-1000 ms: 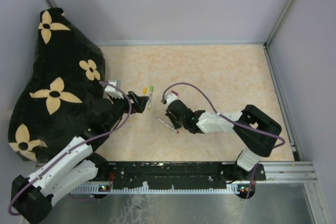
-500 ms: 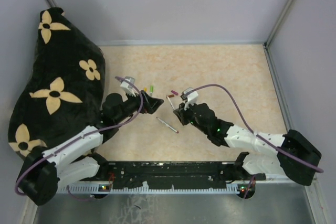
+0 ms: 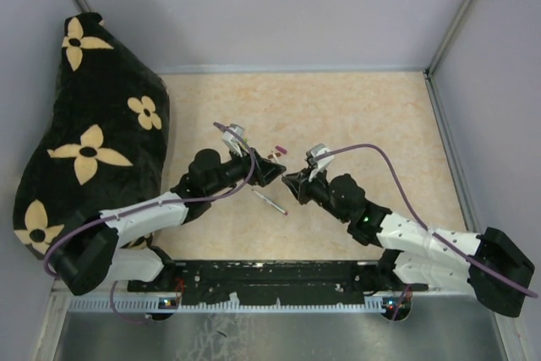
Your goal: Insert the pens into the pen caps
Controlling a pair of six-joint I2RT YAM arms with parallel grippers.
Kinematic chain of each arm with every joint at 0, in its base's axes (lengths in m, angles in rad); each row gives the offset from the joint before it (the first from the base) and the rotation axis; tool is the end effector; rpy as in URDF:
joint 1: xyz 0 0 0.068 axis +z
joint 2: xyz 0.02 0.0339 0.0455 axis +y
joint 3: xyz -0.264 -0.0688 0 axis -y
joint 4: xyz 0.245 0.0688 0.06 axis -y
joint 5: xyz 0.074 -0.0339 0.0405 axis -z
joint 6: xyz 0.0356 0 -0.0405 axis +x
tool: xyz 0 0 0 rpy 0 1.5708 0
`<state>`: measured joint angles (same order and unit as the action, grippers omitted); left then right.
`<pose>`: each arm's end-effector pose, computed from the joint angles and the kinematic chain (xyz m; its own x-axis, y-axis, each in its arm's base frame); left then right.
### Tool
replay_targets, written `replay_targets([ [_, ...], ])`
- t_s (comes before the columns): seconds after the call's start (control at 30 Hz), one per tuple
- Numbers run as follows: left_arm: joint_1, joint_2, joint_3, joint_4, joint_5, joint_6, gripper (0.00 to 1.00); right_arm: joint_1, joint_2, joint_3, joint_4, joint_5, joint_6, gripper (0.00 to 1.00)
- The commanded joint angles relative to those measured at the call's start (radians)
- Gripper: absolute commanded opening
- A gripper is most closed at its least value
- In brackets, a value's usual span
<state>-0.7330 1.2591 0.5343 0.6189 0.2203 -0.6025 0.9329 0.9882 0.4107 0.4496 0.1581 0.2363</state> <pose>0.1957 -0.1867 0.2358 -0.5263 -0.2703 -0.8062 0.6265 0.5178 -0.5826 0.1361 0.1742 0.2365 -0.2378 0.0674 -0.9690 -0.6631 0.7177 0.2127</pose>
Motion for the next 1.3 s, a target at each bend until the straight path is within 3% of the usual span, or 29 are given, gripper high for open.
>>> replay_targets([
  [0.0,-0.012,0.027,0.034,0.118,-0.004,-0.028,0.77,-0.003,-0.039,-0.008,0.059,-0.011,-0.015,0.0],
  [0.13,-0.017,0.035,0.031,0.154,-0.014,-0.039,0.65,-0.003,-0.051,-0.021,0.067,-0.023,-0.015,0.0],
  [0.33,-0.025,0.06,0.031,0.198,0.013,-0.053,0.39,-0.003,-0.055,-0.033,0.076,-0.027,-0.011,0.0],
  [0.43,-0.032,0.074,0.037,0.209,0.024,-0.055,0.32,-0.003,-0.054,-0.031,0.078,-0.026,-0.011,0.0],
  [0.57,-0.04,0.08,0.045,0.214,0.033,-0.054,0.09,-0.003,-0.053,-0.023,0.067,-0.017,-0.009,0.0],
  [0.6,-0.04,0.079,0.048,0.211,0.035,-0.053,0.02,-0.003,-0.052,-0.019,0.056,-0.01,-0.005,0.06],
  [0.67,-0.042,0.073,0.058,0.188,0.04,-0.038,0.0,-0.003,-0.049,-0.008,0.031,-0.006,-0.002,0.27],
  [0.77,-0.047,0.061,0.093,0.114,0.045,0.01,0.0,-0.003,-0.044,0.01,0.0,-0.008,0.0,0.33],
  [1.27,-0.109,0.06,0.184,-0.055,0.04,0.135,0.0,-0.003,-0.02,0.033,0.002,-0.028,0.003,0.31],
])
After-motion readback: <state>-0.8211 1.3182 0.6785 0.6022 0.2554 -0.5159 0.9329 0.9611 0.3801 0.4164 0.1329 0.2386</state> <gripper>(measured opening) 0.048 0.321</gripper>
